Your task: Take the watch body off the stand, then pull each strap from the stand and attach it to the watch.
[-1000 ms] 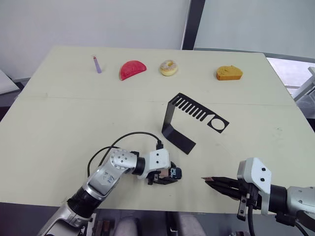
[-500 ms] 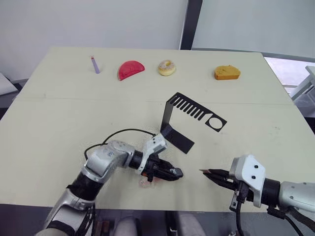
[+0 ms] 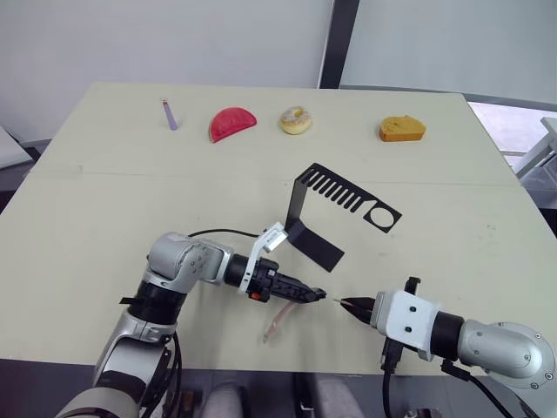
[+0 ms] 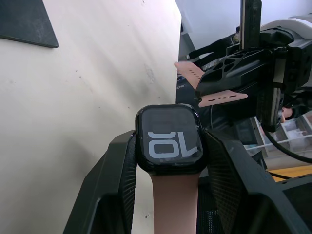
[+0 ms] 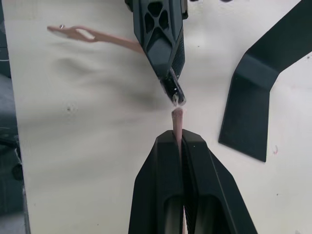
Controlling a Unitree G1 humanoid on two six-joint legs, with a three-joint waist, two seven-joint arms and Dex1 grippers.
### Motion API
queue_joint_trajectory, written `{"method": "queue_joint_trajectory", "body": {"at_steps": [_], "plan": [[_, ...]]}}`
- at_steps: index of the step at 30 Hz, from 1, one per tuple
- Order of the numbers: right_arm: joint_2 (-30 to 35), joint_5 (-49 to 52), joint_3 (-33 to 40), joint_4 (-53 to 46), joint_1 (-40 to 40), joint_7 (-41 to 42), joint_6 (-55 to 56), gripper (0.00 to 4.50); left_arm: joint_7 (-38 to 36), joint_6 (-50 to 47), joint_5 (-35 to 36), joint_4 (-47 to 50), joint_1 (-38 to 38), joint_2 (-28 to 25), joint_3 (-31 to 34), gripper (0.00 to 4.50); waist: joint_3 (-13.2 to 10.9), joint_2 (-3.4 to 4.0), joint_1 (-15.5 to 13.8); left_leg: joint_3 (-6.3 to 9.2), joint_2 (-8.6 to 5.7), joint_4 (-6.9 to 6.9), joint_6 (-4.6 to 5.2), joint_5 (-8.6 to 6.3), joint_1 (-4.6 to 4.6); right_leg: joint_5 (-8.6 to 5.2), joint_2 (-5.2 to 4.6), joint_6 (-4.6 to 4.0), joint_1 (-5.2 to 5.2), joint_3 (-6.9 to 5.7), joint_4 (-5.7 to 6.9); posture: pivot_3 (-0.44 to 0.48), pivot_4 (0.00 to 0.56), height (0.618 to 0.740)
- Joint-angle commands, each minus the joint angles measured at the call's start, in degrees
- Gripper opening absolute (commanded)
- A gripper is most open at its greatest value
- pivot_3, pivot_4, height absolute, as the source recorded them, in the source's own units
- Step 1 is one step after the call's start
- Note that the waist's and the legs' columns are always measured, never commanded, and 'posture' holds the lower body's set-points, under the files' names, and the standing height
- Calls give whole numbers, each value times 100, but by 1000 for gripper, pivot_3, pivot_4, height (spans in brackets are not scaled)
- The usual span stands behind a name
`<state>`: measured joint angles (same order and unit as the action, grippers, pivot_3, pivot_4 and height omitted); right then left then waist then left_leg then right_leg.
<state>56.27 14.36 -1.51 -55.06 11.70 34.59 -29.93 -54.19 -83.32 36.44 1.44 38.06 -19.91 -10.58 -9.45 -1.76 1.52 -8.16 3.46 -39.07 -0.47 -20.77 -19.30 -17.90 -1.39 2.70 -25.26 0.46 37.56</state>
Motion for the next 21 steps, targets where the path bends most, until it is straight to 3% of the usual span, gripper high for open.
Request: {"method": "queue_joint_trajectory", "body": {"at_steps": [1, 21], "plan": [[-114, -169, -47, -469, -159, -74, -10, 0, 103, 104, 150, 57, 75, 37, 81, 1596, 0, 0, 1, 0, 0, 0, 0, 0, 0, 0, 0, -1, 0, 0, 1, 0, 150, 737], [-275, -424, -230, -357, -491, 124, -184, 0, 280, 121, 371, -12, 39, 4, 245, 1596, 0, 0, 2, -1, -1, -1, -1, 0, 1, -1, 0, -1, -1, 0, 5, 0, 150, 737]]}}
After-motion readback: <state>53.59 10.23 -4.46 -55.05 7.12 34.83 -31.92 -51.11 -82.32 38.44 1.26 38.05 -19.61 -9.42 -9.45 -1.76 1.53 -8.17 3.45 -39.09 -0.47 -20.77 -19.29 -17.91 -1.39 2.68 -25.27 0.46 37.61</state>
